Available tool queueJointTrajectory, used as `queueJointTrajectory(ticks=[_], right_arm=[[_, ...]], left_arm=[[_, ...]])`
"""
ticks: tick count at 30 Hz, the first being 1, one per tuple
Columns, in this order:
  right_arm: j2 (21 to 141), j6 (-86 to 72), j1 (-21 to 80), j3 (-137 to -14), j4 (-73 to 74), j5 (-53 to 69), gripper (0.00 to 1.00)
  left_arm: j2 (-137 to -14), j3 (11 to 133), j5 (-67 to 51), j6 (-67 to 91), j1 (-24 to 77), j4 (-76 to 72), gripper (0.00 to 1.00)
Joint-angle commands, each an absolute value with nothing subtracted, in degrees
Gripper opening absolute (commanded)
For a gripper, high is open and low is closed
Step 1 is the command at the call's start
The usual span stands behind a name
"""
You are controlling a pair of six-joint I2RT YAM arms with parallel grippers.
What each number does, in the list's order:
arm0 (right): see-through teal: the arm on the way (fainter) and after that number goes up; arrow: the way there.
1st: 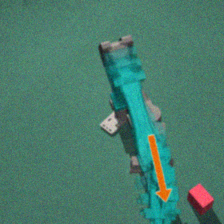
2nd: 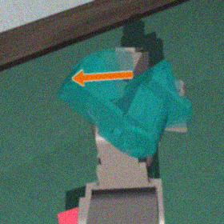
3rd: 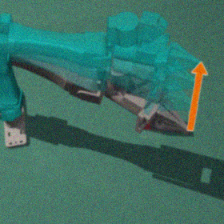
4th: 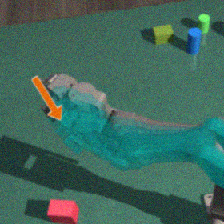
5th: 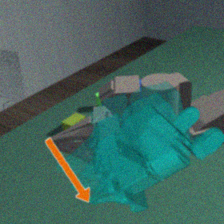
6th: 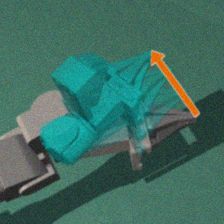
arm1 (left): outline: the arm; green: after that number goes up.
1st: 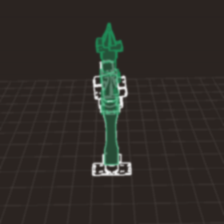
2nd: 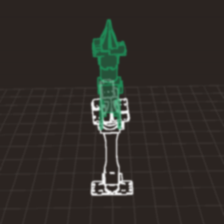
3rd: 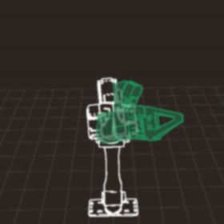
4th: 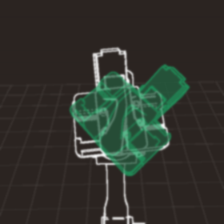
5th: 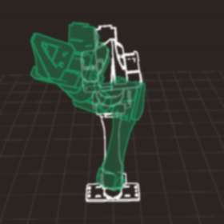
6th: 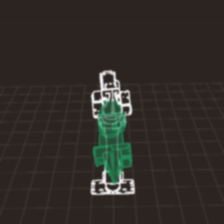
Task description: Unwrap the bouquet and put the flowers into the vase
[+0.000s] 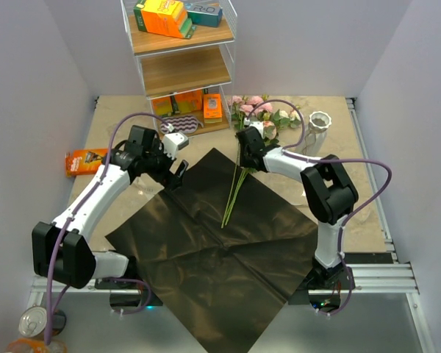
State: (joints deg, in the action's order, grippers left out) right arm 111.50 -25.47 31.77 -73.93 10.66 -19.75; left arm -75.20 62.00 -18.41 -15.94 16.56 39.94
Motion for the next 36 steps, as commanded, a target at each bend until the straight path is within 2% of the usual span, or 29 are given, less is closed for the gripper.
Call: queueJointTrajectory(ticks=[1, 4, 11, 16, 24, 30, 33, 35, 36], right_arm=[[111.2, -25.8, 31.3, -75.7, 7.7, -19.5, 0.25], [109.7, -26.2, 31.1, -75.1, 7.4, -19.7, 0.14], [102.8, -26.1, 31.3, -71.6, 6.5, -19.6, 0.16], [98.4, -26.3, 31.3, -69.9, 7.2, -21.1, 0.02], [83.2, -23.2, 31.2, -67.0, 6.2, -21.3, 0.02], [74.4, -14.7, 31.2, -69.1, 2.2, -23.3, 0.03], [72.2, -8.8, 31.2, -72.4, -1.4, -27.8, 0.02], [72.0, -5.4, 31.1, -74.5, -4.8, -35.9, 0.00], [71.9, -0.4, 31.1, -74.6, -11.7, -39.3, 0.00]], left_arm=[[-73.0, 62.0, -18.5, -15.5, 16.3, 38.3, 0.99], [-72.9, 61.3, -18.4, -15.5, 16.3, 38.3, 0.99], [-72.6, 60.3, -18.5, -15.4, 16.3, 37.8, 0.99], [-72.7, 60.3, -19.0, -14.9, 16.3, 37.5, 0.99], [-72.8, 60.2, -19.0, -14.8, 16.3, 37.4, 0.99], [-72.7, 61.2, -18.6, -15.2, 16.3, 38.1, 0.99], [-72.7, 61.7, -18.8, -15.2, 16.3, 38.4, 0.99], [-72.7, 62.1, -19.1, -15.0, 16.3, 38.5, 0.99], [-72.7, 62.3, -19.4, -14.9, 16.3, 38.5, 0.99]])
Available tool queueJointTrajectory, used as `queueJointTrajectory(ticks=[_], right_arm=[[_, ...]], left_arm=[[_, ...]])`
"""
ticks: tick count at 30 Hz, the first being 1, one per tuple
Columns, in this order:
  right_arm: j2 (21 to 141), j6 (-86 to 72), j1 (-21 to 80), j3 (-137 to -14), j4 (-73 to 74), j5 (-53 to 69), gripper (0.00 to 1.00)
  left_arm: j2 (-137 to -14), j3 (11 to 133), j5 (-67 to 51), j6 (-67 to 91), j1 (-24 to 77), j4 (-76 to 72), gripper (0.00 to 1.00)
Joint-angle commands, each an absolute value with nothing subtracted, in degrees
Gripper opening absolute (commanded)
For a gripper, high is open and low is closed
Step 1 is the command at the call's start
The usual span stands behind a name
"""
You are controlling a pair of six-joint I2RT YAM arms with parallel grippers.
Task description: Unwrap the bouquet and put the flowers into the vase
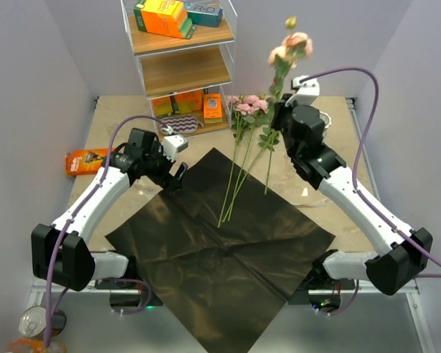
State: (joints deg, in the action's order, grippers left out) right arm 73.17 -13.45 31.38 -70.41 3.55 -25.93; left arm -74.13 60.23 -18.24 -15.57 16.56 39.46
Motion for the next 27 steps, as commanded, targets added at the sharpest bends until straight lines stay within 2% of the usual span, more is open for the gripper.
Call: queueJointTrajectory(ticks=[1, 3, 9, 18, 27], right_arm=[[71.9, 3.3, 31.1, -73.1, -16.9, -44.1, 0.00], [71.9, 13.8, 30.9, -71.1, -33.4, -45.7, 0.00], [77.6, 30.5, 29.6, -77.1, -52.7, -50.8, 0.00], [82.2, 46.1, 28.3, -84.2, -67.1, -46.8, 0.00], [84.5, 53.1, 24.0, -81.7, -79.4, -43.6, 0.00]], left_arm=[[-72.7, 62.5, -19.4, -15.0, 16.3, 38.4, 0.99], [-72.7, 62.7, -19.6, -15.0, 16.3, 38.4, 0.99], [-72.6, 62.4, -18.9, -15.6, 16.3, 38.3, 0.99], [-72.5, 61.3, -19.7, -16.5, 16.3, 38.0, 0.99], [-72.2, 62.0, -20.3, -17.3, 16.3, 38.7, 0.99]])
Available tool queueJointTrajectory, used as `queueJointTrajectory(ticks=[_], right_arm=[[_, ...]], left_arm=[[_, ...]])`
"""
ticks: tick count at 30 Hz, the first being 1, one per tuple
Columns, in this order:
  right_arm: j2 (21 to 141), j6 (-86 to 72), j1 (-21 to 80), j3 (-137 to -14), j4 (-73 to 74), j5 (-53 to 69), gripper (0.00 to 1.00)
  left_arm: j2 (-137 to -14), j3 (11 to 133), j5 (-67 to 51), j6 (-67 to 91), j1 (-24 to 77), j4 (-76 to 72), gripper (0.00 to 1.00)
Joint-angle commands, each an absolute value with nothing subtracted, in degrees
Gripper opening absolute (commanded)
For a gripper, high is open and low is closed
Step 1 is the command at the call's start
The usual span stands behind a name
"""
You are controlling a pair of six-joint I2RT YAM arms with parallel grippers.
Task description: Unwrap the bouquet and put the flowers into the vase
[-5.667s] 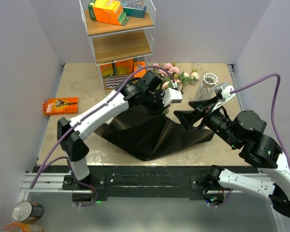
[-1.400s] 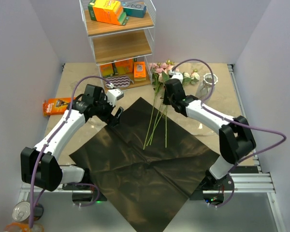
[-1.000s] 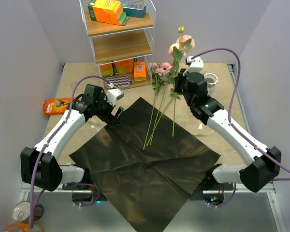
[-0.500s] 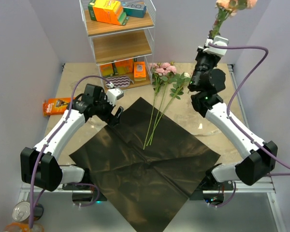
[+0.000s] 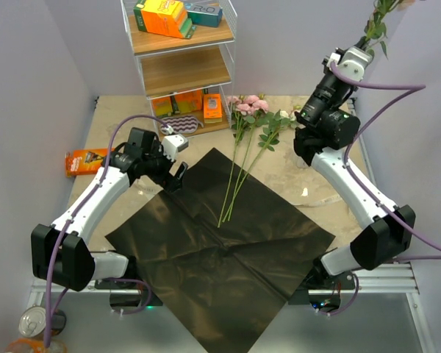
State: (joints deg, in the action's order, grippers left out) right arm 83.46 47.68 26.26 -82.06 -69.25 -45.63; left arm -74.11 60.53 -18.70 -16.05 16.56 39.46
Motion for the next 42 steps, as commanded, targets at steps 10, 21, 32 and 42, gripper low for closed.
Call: queueJointTrajectory(ticks=[10, 21, 32, 42], right_arm=[[89.5, 54.8, 21.0, -80.6, -91.1, -44.7, 0.00], [93.4, 52.7, 18.9, -79.8, -96.2, -43.9, 0.00], [96.6, 50.3, 18.8, -77.5, -99.5, -46.6, 0.00], [89.4, 35.5, 19.3, -72.4, -74.3, -61.2, 0.51]], left_arm=[[-72.2, 63.8, -21.6, -20.5, 16.3, 40.7, 0.99], [-73.3, 65.0, -24.0, -21.3, 16.3, 40.4, 0.99], [-73.8, 65.3, -23.6, -21.7, 16.3, 40.8, 0.99], [-71.9, 65.4, -22.6, -21.5, 16.3, 41.0, 0.99]])
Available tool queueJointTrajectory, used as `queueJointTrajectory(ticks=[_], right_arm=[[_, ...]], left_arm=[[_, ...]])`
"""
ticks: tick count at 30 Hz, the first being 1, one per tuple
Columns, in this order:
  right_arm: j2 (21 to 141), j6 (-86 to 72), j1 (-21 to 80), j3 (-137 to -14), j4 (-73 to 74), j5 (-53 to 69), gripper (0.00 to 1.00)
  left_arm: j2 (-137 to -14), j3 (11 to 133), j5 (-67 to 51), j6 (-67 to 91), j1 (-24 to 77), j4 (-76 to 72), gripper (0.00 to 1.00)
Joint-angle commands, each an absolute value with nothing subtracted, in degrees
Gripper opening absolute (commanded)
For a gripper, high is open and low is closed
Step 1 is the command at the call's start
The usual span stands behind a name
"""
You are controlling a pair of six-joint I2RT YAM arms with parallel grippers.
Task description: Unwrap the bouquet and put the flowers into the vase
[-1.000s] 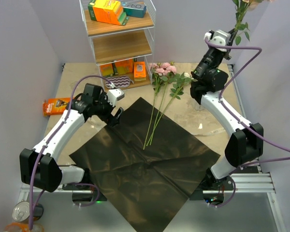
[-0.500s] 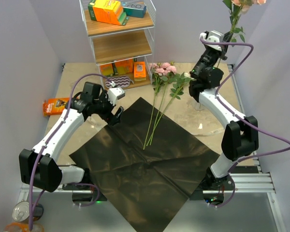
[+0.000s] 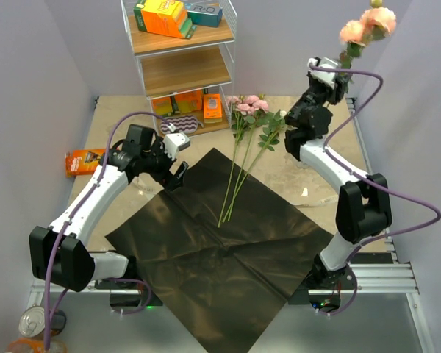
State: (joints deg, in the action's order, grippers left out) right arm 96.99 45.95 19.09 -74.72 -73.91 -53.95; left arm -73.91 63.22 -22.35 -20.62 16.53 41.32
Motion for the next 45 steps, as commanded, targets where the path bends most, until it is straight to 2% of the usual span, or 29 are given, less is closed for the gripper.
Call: queueJointTrajectory(ticks=[1, 4, 5, 8, 19, 20, 23, 26, 29, 33, 38, 42, 45], right_arm=[[86.4, 32.5, 19.4, -71.5, -70.7, -60.1, 0.61], [80.7, 20.9, 19.7, -69.9, -54.4, -58.0, 0.71], [79.8, 16.5, 20.0, -70.1, -46.5, -57.2, 0.72], [76.8, 11.4, 21.2, -70.3, -36.9, -54.6, 0.72], [72.8, 10.9, 29.8, -72.2, -21.6, -35.8, 0.73], [73.4, 10.3, 31.6, -73.6, -16.8, -34.9, 0.74], [78.7, 4.1, 33.4, -81.3, -5.1, -33.0, 0.75], [84.4, -2.4, 34.6, -83.5, 1.7, -31.8, 0.75], [90.3, -7.1, 34.8, -84.5, 5.2, -28.6, 0.75], [98.2, -11.4, 34.7, -87.2, 8.4, -26.0, 0.69], [107.3, -15.3, 34.5, -91.0, 11.3, -25.4, 0.69], [113.2, -19.5, 34.0, -94.6, 14.8, -27.9, 0.76], [116.5, -21.2, 33.6, -96.6, 16.5, -28.4, 0.77]], left_arm=[[-71.7, 65.6, -22.7, -21.5, 16.3, 41.1, 0.99], [-70.8, 66.1, -22.2, -21.3, 16.3, 41.5, 0.99], [-70.6, 66.3, -22.2, -21.2, 16.3, 41.6, 0.99], [-69.9, 66.7, -22.5, -20.8, 16.3, 41.7, 0.99], [-67.2, 67.6, -22.0, -19.3, 16.3, 43.0, 0.99], [-67.1, 67.6, -21.6, -19.2, 16.3, 43.1, 0.99], [-67.1, 67.5, -21.2, -18.5, 16.3, 43.0, 0.99], [-67.3, 67.5, -21.0, -18.1, 16.3, 43.1, 0.99], [-67.1, 67.5, -20.7, -18.1, 16.3, 43.1, 0.99], [-66.4, 67.5, -19.0, -19.2, 16.3, 42.5, 0.99], [-65.1, 66.8, -18.5, -20.4, 16.3, 41.6, 0.99], [-64.5, 66.0, -18.1, -22.0, 16.3, 41.1, 0.99], [-64.6, 65.5, -16.8, -22.7, 16.3, 40.9, 0.99]])
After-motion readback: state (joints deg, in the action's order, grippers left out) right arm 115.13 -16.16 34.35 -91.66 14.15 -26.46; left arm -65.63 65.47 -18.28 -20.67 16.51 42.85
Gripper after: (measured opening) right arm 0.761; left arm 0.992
